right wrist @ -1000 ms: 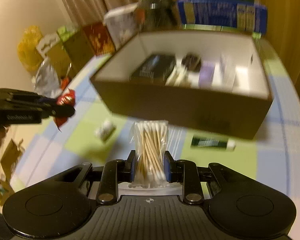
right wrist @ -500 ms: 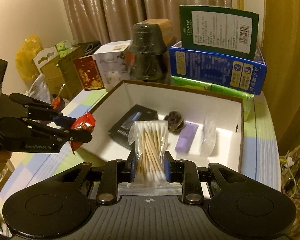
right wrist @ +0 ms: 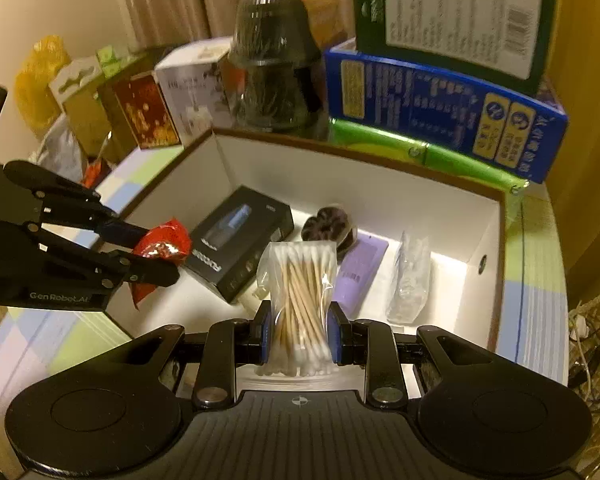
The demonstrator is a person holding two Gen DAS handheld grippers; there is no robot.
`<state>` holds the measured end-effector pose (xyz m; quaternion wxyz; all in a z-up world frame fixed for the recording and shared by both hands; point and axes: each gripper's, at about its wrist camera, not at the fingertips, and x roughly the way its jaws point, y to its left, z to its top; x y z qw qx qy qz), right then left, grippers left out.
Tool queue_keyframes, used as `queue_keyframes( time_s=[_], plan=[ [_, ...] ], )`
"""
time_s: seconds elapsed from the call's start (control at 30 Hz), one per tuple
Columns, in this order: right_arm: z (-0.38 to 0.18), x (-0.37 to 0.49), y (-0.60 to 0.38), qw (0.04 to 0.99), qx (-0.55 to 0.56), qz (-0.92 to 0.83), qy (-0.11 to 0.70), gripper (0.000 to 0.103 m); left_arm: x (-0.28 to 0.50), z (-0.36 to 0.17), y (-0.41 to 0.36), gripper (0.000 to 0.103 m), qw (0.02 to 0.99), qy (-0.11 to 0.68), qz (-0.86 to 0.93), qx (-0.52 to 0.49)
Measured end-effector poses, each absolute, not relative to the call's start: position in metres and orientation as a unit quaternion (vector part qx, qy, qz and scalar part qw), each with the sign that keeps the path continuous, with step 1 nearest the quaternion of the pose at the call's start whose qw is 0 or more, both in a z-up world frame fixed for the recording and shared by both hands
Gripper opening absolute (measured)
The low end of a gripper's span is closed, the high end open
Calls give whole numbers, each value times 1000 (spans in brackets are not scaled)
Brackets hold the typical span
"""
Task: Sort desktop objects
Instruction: 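Open both tools to drop the red packet and swab bag into the box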
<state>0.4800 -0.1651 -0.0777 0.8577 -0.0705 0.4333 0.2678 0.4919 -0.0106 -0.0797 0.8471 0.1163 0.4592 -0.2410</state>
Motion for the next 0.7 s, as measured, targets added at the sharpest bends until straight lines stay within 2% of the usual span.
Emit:
queue_keyframes(
  time_s=[0.43,0.7],
  plan=[
    [-112,495,-155,830,-85,280,476,25,512,-125,-26,24,805,513,-263,141],
    [-116,497,-155,826,-84,282,481,25,515,-130,-27,24,800,520,-260,146]
  ],
)
